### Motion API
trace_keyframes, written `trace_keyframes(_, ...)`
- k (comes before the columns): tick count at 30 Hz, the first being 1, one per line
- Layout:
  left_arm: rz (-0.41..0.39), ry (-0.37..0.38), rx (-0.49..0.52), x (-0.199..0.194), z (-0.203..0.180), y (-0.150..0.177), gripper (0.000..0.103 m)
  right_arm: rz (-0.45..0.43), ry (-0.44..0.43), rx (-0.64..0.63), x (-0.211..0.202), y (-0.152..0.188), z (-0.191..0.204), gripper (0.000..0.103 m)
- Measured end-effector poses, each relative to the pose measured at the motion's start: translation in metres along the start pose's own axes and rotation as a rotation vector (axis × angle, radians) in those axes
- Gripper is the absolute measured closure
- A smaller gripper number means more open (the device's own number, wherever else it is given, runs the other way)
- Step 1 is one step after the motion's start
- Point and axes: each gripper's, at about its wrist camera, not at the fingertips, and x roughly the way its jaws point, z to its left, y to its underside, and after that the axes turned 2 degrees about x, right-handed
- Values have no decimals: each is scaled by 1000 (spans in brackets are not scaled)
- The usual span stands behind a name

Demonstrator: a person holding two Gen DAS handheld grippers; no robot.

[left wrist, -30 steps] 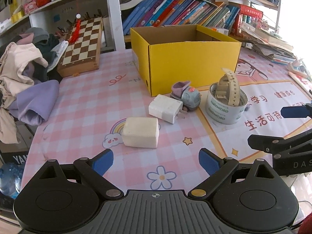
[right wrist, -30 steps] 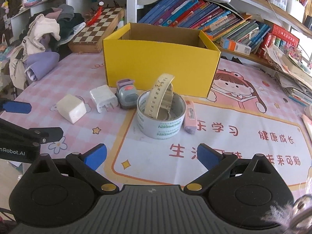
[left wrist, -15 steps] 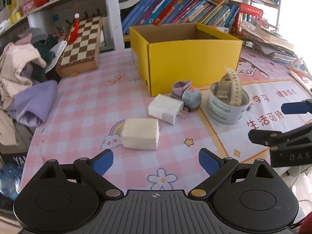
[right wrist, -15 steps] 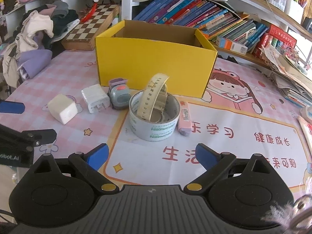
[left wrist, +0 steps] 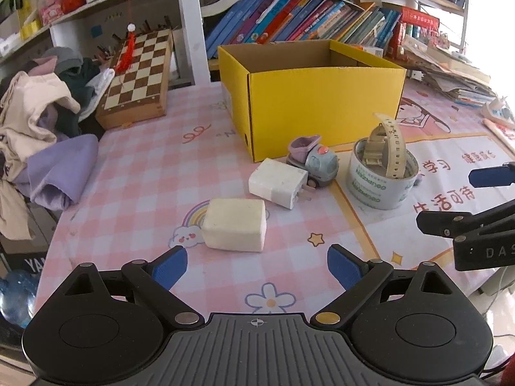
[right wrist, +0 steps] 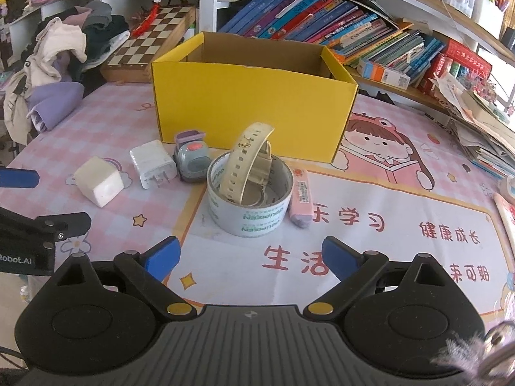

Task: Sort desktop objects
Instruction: 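Grasp the cream block with the left tool while the right tool approaches the tape roll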

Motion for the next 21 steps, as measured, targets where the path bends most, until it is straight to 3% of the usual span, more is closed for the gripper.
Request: trace_keyframes(21,19,-60,-35,33,6,-16,23,12,-28,-17,21,-19,-17,9)
